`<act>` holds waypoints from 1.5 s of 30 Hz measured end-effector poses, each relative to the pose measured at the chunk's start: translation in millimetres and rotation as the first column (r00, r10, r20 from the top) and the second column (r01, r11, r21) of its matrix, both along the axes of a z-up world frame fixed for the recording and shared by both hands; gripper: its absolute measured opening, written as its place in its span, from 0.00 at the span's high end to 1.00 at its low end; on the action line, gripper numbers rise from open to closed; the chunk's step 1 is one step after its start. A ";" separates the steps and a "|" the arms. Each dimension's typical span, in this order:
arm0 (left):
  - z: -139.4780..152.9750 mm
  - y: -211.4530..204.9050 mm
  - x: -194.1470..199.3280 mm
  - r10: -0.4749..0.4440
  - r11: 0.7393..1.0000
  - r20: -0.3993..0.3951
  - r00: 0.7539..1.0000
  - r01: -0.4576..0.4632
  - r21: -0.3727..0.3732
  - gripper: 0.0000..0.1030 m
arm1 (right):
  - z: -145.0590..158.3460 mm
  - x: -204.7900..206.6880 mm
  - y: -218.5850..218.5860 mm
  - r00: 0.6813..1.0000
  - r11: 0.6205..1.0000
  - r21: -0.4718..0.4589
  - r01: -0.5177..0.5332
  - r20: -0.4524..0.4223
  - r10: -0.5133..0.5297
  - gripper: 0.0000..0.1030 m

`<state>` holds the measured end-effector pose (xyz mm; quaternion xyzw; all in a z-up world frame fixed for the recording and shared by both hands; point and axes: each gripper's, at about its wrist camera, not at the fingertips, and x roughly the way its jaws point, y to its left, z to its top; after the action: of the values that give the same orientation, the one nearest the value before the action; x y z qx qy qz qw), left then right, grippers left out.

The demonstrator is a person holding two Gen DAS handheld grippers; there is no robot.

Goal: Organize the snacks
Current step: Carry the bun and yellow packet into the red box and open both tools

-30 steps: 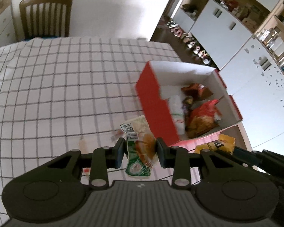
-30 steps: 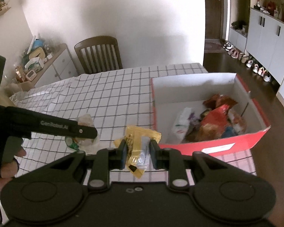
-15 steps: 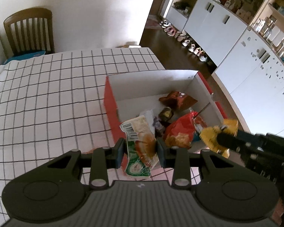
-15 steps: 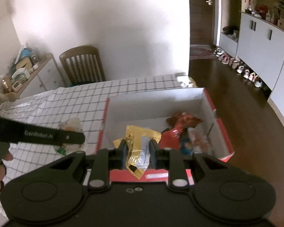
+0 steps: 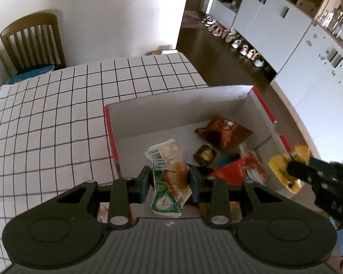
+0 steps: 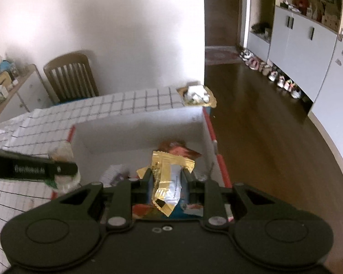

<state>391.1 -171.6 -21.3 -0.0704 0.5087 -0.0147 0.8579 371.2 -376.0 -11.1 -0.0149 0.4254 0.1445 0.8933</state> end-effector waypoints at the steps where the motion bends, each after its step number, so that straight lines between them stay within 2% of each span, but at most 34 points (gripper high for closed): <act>1: -3.7 -1.6 5.0 -0.002 1.000 -0.005 1.000 0.002 0.008 0.66 | -3.7 2.1 -0.8 1.000 1.000 -0.005 -0.003 -0.009 0.003 0.77; 11: -39.6 -12.5 37.9 0.015 0.999 -0.064 0.998 -0.013 0.044 0.66 | -38.3 11.9 -2.4 0.997 0.999 -0.047 -0.010 -0.077 0.006 0.77; 23: -63.6 -18.6 39.0 0.027 0.998 -0.107 0.994 -0.021 0.055 0.66 | -57.0 20.9 -0.9 0.990 0.999 -0.035 -0.032 -0.138 0.027 0.76; 25: -63.1 -18.7 38.8 0.031 0.998 -0.105 0.994 -0.025 0.057 0.63 | -58.4 20.3 -1.8 0.989 0.999 -0.035 -0.031 -0.144 0.025 0.75; 27: -60.6 -17.8 37.6 0.038 0.997 -0.096 0.995 -0.032 0.065 0.44 | -59.3 20.3 -3.3 0.988 0.999 -0.021 -0.026 -0.155 0.022 0.74; 29: -56.9 -16.9 35.5 0.039 0.997 -0.075 0.996 -0.034 0.070 0.37 | -59.2 19.7 -3.2 0.987 1.000 -0.008 -0.023 -0.160 0.022 0.72; 33: -46.8 -17.6 29.1 0.023 0.998 -0.051 0.998 -0.019 0.065 0.37 | -54.6 14.7 -2.9 0.989 1.000 0.003 -0.028 -0.148 0.028 0.65; 37: -37.8 -17.5 20.6 0.005 0.999 -0.032 0.999 -0.003 0.053 0.37 | -46.6 8.6 -4.1 0.992 1.000 0.010 -0.027 -0.125 0.028 0.49; 41: -28.2 -15.7 8.7 -0.014 0.999 -0.012 1.000 0.015 0.039 0.37 | -36.6 1.8 -4.5 0.994 0.999 0.020 -0.025 -0.102 0.027 0.40; 45: -16.4 -11.9 -4.8 -0.035 0.999 0.012 0.999 0.035 0.025 0.37 | -26.4 -6.6 -2.8 0.997 1.000 0.023 -0.021 -0.078 0.023 0.35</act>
<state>386.4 -183.5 -37.7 -0.0508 0.5047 -0.0237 0.8615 364.6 -378.8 -37.5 -0.0040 0.4581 0.1594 0.8745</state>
